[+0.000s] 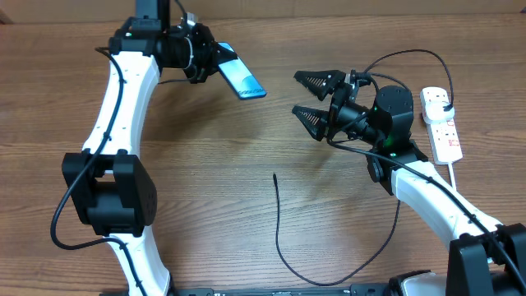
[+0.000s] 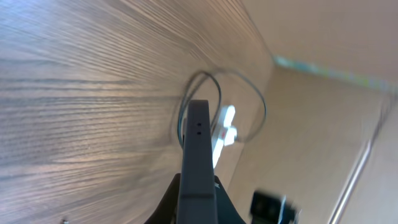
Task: Plug charger to phone and switch on socket
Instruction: 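Open the right gripper and withdraw it from the phone, then lower the right gripper to the black cable's plug end on the table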
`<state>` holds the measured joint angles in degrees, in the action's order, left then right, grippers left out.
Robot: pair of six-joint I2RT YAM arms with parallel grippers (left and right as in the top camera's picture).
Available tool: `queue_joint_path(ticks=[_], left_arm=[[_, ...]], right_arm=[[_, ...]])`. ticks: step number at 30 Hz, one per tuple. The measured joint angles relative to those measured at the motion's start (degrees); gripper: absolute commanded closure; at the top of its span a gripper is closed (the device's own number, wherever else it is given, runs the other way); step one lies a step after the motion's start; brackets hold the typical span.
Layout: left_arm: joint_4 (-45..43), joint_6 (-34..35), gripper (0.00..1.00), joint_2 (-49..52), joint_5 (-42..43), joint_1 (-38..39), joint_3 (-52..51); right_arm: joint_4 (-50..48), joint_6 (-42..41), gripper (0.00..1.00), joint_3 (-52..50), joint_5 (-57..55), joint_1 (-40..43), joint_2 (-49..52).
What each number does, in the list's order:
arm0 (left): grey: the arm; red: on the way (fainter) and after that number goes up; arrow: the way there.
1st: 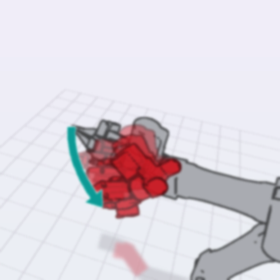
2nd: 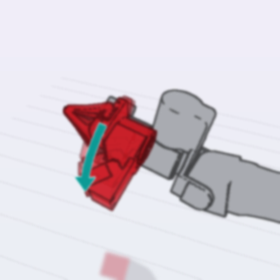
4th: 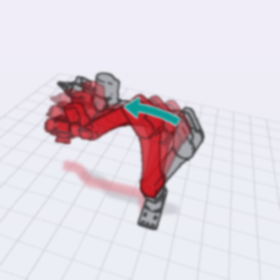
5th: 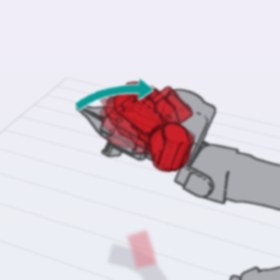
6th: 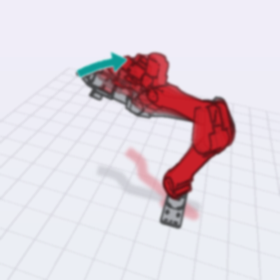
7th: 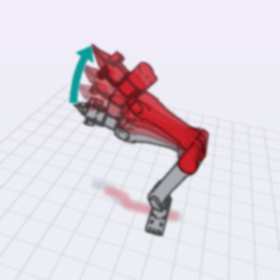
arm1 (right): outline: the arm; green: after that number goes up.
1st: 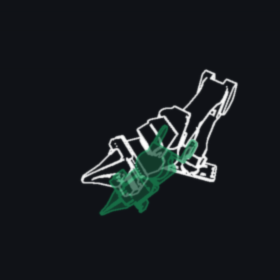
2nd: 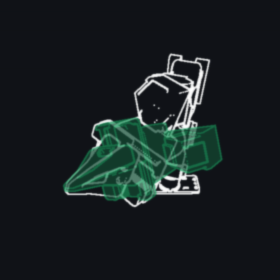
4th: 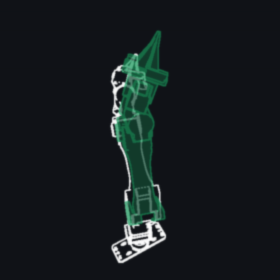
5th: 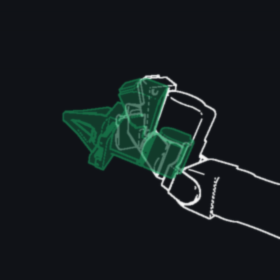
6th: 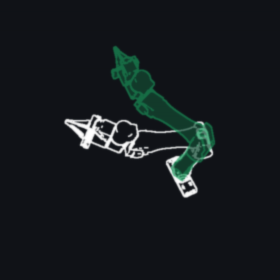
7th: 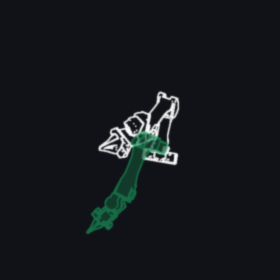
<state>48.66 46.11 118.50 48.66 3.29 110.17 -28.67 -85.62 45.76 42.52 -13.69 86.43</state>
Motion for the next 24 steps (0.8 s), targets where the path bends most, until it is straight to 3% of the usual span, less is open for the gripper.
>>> queue_joint_path(ticks=[8, 12, 14, 16, 20, 24], left_arm=[[3.65, -24.63, 0.96, 0.0, 13.62, -0.33, 0.0], [4.11, -31.04, 0.96, 0.0, 17.7, -0.33, 0.0], [4.13, -32.81, 0.96, 0.0, 18.75, -0.33, 0.0], [4.2, -33.53, 0.96, 0.0, 19.19, -0.33, 0.0], [4.33, -34.51, 0.96, 0.0, 19.28, -0.33, 0.0], [4.52, -34.58, 0.96, 0.0, 19.23, -0.33, 0.0]], right_arm=[[0.87, 13.53, 0.01, 0.0, 5.27, 0.0, 0.0], [6.34, 16.46, 0.01, 1.51, 5.86, 0.0, -0.02], [16.68, 20.46, 0.01, 5.68, 5.64, 0.0, -0.02], [33.0, 26.4, 0.0, 12.04, 3.54, -0.11, -0.13], [59.82, 38.82, 0.0, 26.77, -5.9, -0.2, -0.15], [71.12, 45.81, 0.0, 33.11, -13.9, -0.17, -0.57]])
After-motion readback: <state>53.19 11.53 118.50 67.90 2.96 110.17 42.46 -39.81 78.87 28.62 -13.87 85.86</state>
